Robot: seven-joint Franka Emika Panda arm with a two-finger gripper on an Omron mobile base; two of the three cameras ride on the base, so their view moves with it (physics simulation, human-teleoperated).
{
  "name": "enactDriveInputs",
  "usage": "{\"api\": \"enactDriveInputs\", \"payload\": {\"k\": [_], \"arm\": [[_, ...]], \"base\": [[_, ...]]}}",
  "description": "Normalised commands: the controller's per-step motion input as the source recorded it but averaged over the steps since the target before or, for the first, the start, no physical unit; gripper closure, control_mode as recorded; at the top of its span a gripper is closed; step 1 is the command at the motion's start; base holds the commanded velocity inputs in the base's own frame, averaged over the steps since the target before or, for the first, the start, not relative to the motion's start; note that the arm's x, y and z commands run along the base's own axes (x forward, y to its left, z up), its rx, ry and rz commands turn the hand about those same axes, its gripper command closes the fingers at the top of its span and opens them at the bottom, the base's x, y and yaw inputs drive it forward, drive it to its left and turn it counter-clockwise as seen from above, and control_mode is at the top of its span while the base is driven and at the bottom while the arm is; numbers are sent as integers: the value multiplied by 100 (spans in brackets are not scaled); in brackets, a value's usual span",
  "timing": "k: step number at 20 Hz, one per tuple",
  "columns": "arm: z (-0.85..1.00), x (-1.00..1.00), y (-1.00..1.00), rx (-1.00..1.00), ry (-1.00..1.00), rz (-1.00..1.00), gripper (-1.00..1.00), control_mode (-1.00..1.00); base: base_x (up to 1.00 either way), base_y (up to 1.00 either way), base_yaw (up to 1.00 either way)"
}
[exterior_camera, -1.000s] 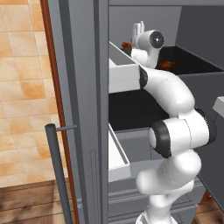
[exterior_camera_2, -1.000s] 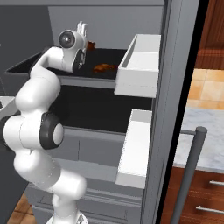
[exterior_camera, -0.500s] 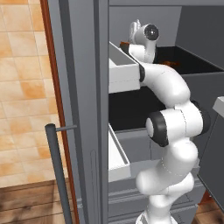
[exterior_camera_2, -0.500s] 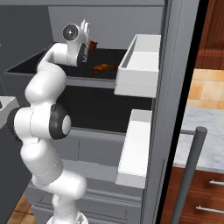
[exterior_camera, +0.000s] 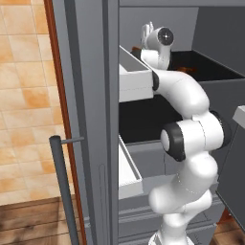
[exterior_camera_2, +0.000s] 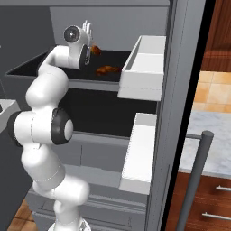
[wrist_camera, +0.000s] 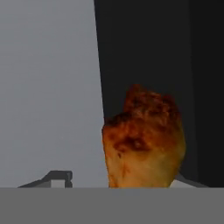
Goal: Place the chicken drumstick on the counter behind the older chicken drumstick on the same shelf of the fridge to maintain FIFO order. Close the fridge door when finished.
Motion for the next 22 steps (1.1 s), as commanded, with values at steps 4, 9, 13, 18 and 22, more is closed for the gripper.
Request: {"api": "enactDriveInputs", "payload": {"k": [4,9,13,18,22], "arm": [[-14,-3,0,0,-1,0,-100,-100],[0,-46,25,0,0,0,-100,-100],[9,-71,29,0,0,0,-100,-100],[13,-88,6,3,0,0,-100,-100],[0,-100,0,3,0,0,-100,-100]], "base": [[0,0,0],[0,0,0],[0,0,0],[0,0,0],[0,0,0]]}}
